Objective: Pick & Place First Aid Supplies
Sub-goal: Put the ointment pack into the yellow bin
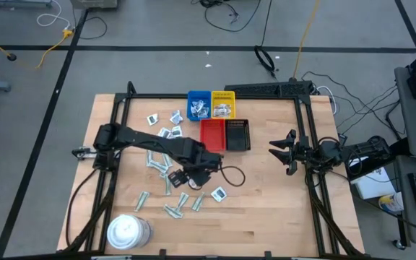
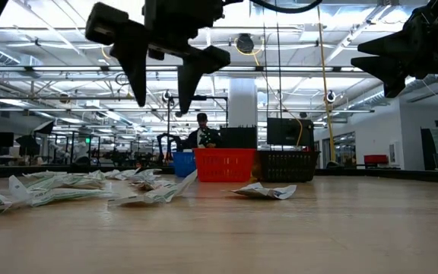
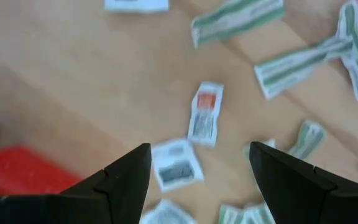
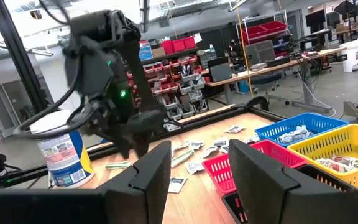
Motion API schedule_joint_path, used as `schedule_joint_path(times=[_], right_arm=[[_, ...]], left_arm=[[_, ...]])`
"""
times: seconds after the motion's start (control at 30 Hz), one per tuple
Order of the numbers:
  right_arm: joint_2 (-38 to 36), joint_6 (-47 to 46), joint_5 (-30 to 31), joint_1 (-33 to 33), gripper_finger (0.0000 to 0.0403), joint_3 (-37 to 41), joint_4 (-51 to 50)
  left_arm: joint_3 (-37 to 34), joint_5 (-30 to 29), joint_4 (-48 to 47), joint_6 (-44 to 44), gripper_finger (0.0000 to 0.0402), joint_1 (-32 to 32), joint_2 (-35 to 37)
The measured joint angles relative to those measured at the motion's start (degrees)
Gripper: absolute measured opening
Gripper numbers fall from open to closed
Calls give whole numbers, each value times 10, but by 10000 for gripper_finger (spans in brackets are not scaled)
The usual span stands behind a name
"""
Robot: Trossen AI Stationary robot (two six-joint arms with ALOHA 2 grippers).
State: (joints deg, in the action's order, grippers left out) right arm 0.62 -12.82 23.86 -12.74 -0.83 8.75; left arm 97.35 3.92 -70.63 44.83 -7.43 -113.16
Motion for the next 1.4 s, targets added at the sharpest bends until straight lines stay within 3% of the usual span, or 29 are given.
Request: schedule_joint_path(times=[0.57, 0.9, 1.03, 1.4], right_arm=[[0, 0, 0, 0, 155, 0, 0], [0, 0, 0, 0, 155, 0, 0], [0, 0, 0, 0, 155, 0, 0], [0, 0, 0, 0, 155, 0, 0]], left_arm=[[-174, 26, 175, -50, 273, -17, 0], [-217, 20, 214, -42, 267, -12, 0], [-218, 20, 215, -40, 224, -12, 0], [-218, 63, 214, -42, 50, -5, 0]])
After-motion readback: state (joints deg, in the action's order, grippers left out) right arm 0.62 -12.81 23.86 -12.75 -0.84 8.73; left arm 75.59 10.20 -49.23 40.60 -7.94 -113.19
